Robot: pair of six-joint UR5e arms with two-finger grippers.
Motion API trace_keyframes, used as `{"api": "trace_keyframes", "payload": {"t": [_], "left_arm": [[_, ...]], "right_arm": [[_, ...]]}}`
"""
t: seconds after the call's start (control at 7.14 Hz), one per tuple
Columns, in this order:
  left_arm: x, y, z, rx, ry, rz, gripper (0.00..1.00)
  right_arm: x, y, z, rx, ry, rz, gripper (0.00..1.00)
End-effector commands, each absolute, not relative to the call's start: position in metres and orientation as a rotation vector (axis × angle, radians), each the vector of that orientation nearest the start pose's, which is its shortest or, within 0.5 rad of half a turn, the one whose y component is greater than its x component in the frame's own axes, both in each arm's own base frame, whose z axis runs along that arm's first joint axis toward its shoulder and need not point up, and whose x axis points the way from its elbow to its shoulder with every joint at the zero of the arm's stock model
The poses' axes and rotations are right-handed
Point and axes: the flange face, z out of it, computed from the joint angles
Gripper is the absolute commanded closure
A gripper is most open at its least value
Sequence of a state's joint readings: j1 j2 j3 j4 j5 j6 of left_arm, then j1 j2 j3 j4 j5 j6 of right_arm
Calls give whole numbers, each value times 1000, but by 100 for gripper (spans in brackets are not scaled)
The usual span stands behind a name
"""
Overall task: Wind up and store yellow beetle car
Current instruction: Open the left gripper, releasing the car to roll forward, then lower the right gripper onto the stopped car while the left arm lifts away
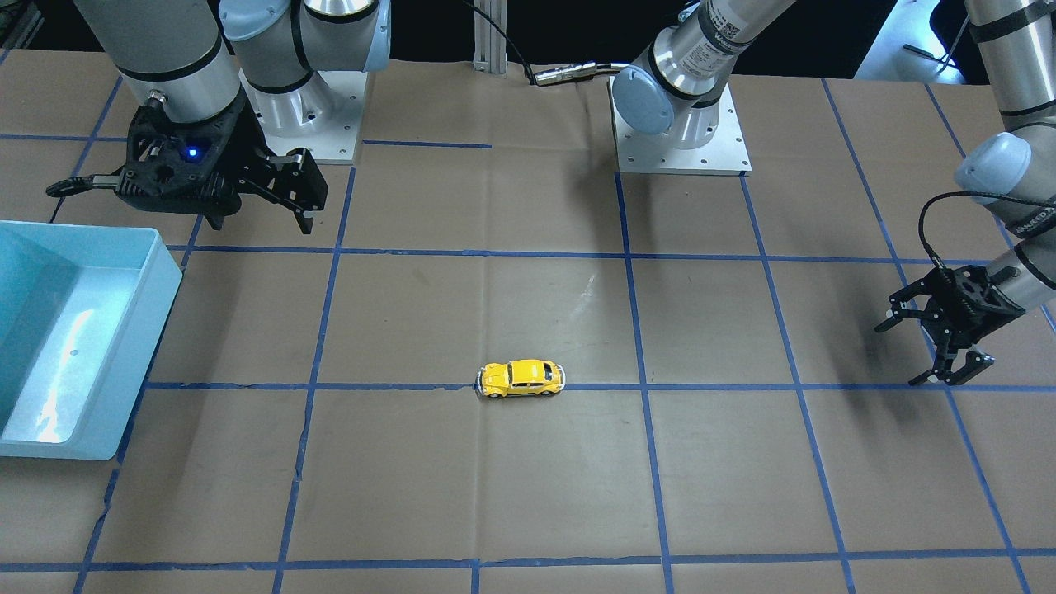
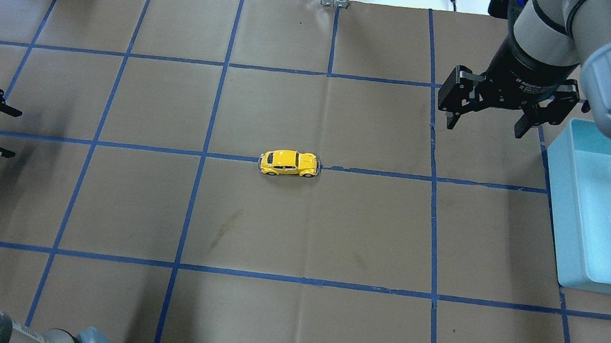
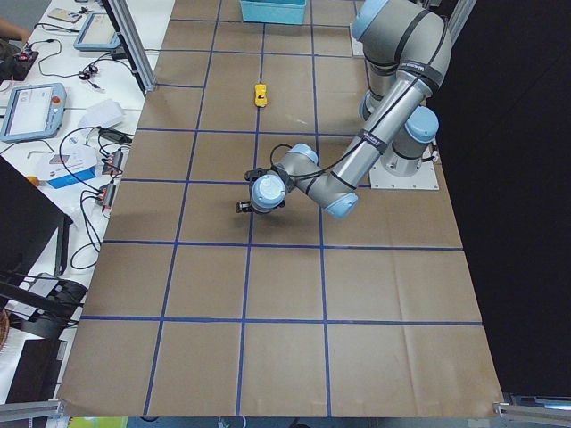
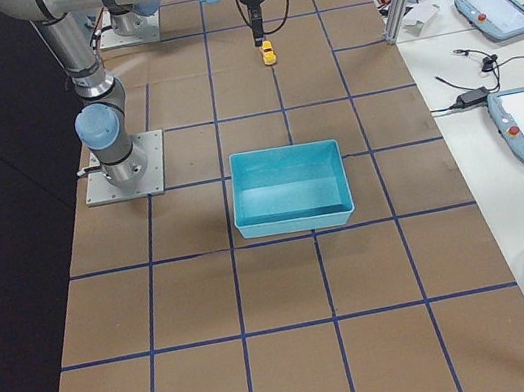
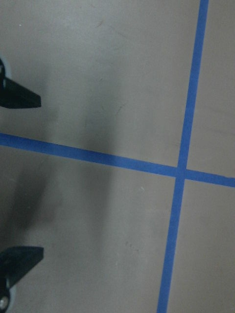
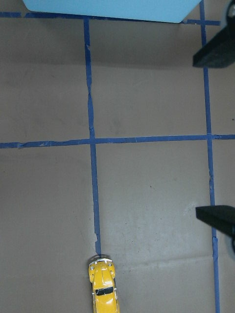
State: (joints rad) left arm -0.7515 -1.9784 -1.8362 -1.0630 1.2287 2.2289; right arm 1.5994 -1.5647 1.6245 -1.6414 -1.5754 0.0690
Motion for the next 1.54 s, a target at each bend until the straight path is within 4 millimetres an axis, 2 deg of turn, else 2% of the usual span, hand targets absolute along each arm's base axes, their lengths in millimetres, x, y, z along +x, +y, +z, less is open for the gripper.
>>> {"api": "trace_keyframes", "payload": {"t": [0.0, 0.14, 0.28, 0.42, 0.56, 0.84, 0.98, 1.12, 1.26, 1.4], "left_arm": [[292, -505, 205, 2067, 2532, -548, 0], [288, -516, 218, 2000, 2576, -538, 0], [259, -527, 239, 2021, 2574, -442, 0], [218, -534, 270, 1976, 2619, -387, 0], [179, -538, 291, 1919, 2679, -365, 0], [100, -541, 329, 1762, 2782, -269, 0], [54, -541, 346, 1650, 2794, -172, 0], [22, -537, 356, 1544, 2844, -154, 0], [-2, -536, 364, 1395, 2870, -92, 0], [-17, -533, 378, 1329, 2864, -47, 0]], "right_arm": [[146, -491, 466, 65, 3145, -17, 0], [147, -491, 466, 63, 3147, -17, 0], [147, -491, 466, 63, 3145, -17, 0], [147, -491, 466, 63, 3147, -17, 0], [148, -495, 470, 63, 3149, -30, 0], [158, -501, 467, 5, 3136, -19, 0], [178, -511, 470, -109, 3095, -23, 0], [213, -514, 458, -348, 3076, 7, 0], [239, -516, 444, -599, 3036, 2, 0], [255, -522, 434, -674, 3018, -66, 0]]}}
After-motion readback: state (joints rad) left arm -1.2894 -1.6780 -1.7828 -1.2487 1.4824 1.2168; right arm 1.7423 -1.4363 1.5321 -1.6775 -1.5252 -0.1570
